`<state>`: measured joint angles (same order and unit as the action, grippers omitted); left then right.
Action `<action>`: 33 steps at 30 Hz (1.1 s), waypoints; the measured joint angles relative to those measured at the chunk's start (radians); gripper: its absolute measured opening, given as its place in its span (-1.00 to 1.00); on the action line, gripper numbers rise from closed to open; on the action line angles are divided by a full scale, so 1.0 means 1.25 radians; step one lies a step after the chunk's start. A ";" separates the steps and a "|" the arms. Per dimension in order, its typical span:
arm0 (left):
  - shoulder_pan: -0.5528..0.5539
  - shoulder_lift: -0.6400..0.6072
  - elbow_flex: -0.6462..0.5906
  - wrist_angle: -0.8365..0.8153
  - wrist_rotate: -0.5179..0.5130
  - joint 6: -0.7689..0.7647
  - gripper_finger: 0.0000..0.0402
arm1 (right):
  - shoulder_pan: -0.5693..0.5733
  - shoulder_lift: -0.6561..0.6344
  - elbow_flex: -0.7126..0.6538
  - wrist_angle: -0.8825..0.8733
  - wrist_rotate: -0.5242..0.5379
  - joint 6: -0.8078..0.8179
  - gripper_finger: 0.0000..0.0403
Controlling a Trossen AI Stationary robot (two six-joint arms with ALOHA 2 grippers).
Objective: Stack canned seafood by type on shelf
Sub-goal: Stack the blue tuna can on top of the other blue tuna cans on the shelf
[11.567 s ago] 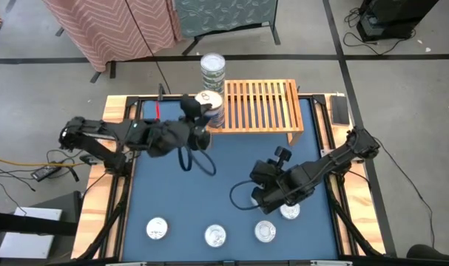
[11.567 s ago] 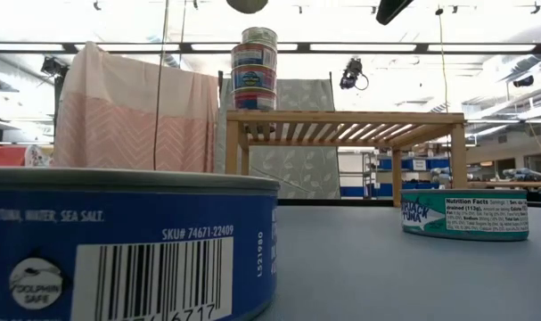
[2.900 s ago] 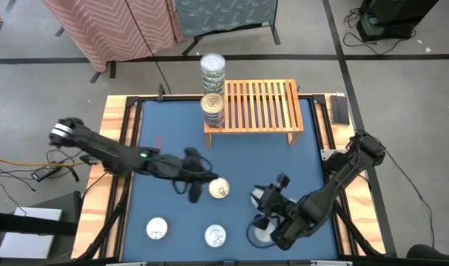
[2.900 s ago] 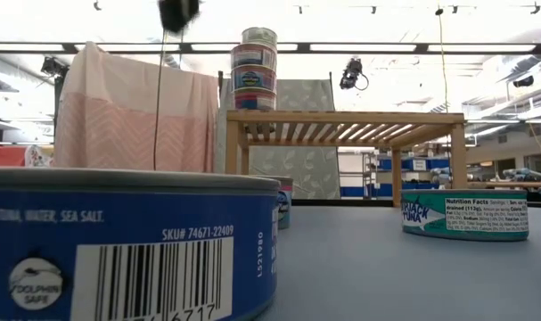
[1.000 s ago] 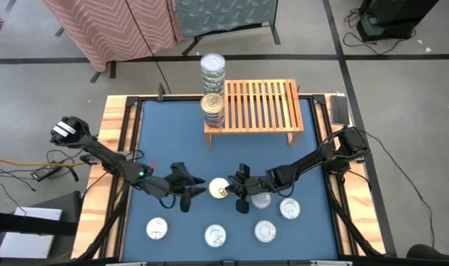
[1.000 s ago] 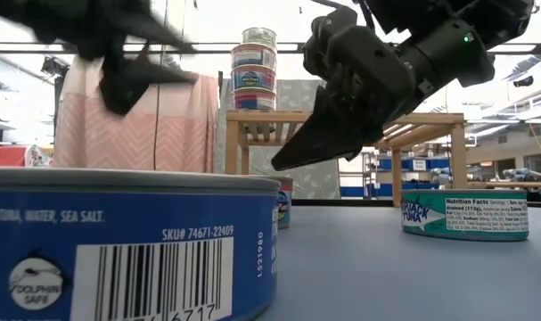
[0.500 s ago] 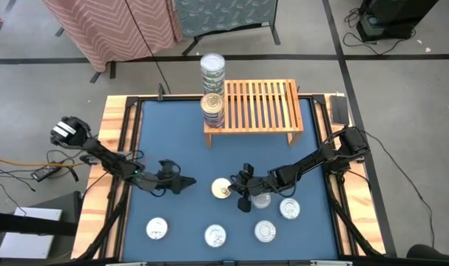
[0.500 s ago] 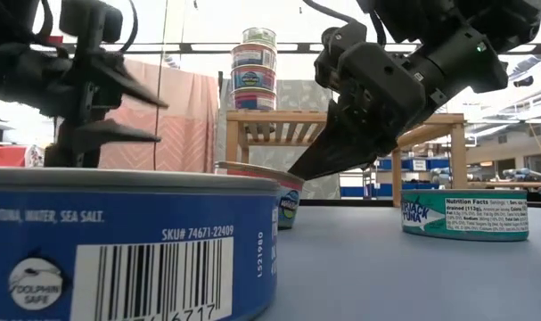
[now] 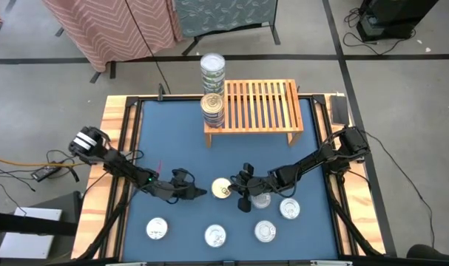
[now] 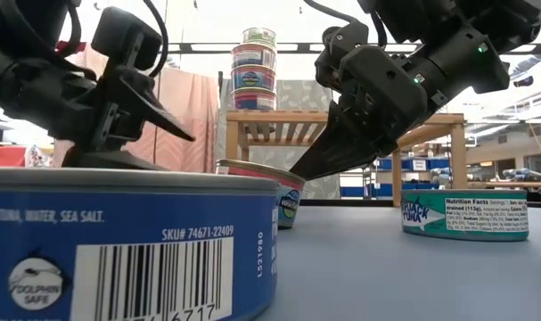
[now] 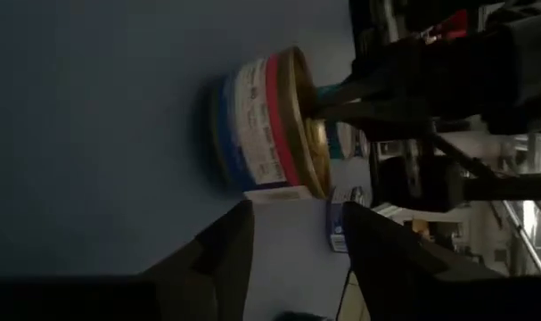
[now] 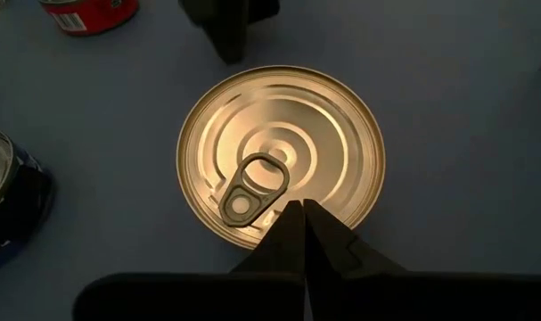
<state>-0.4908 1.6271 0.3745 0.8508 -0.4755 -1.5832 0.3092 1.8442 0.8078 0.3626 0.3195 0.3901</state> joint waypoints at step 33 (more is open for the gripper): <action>0.082 0.089 0.145 -0.231 0.155 -0.077 0.56 | -0.001 0.002 -0.001 -0.012 0.000 0.009 -0.97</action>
<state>-0.3886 1.7382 0.5554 0.5617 -0.2821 -1.6795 0.3084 1.8465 0.8066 0.3473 0.3198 0.4007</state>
